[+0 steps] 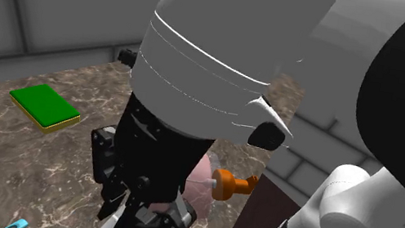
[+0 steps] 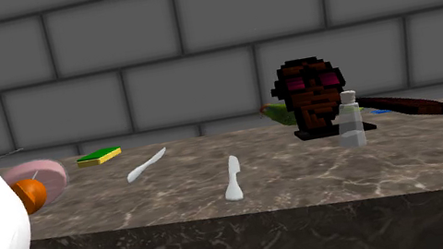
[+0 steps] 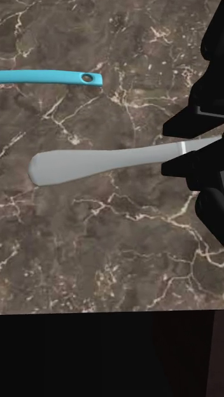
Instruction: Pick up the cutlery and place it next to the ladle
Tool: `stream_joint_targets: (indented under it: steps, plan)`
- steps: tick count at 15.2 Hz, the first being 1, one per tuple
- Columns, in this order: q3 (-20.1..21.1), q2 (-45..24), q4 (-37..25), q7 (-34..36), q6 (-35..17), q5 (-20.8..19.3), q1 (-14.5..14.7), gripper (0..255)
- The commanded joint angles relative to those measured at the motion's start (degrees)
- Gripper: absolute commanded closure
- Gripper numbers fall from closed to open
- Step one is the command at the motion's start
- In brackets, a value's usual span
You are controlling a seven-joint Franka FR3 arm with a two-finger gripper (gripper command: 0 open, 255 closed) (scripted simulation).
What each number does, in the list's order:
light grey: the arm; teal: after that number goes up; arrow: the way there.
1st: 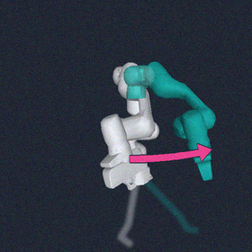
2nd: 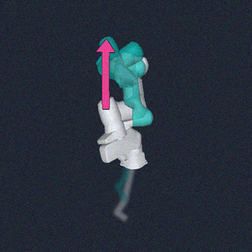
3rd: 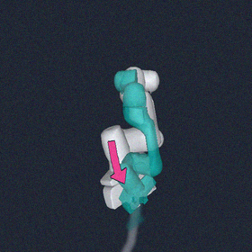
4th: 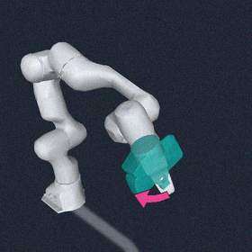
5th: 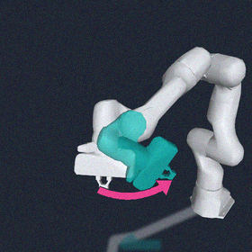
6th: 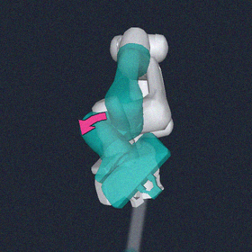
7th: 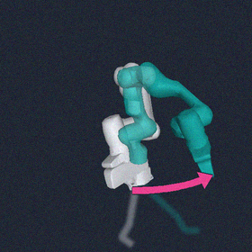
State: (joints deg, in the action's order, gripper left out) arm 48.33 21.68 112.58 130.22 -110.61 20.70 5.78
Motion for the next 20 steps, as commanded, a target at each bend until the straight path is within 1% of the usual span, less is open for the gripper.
stream_joint_targets:
  steps: [1, 14, 20]
  plan:
    - [0.2, 0.1, 1.6, -0.3, -1.5, 0.3, 0.1, 255]
    - [2.7, -0.7, 10.5, -1.2, -11.3, 1.4, 0.5, 255]
    - [2.7, -0.8, 10.5, -1.2, -11.3, 1.4, 0.5, 255]
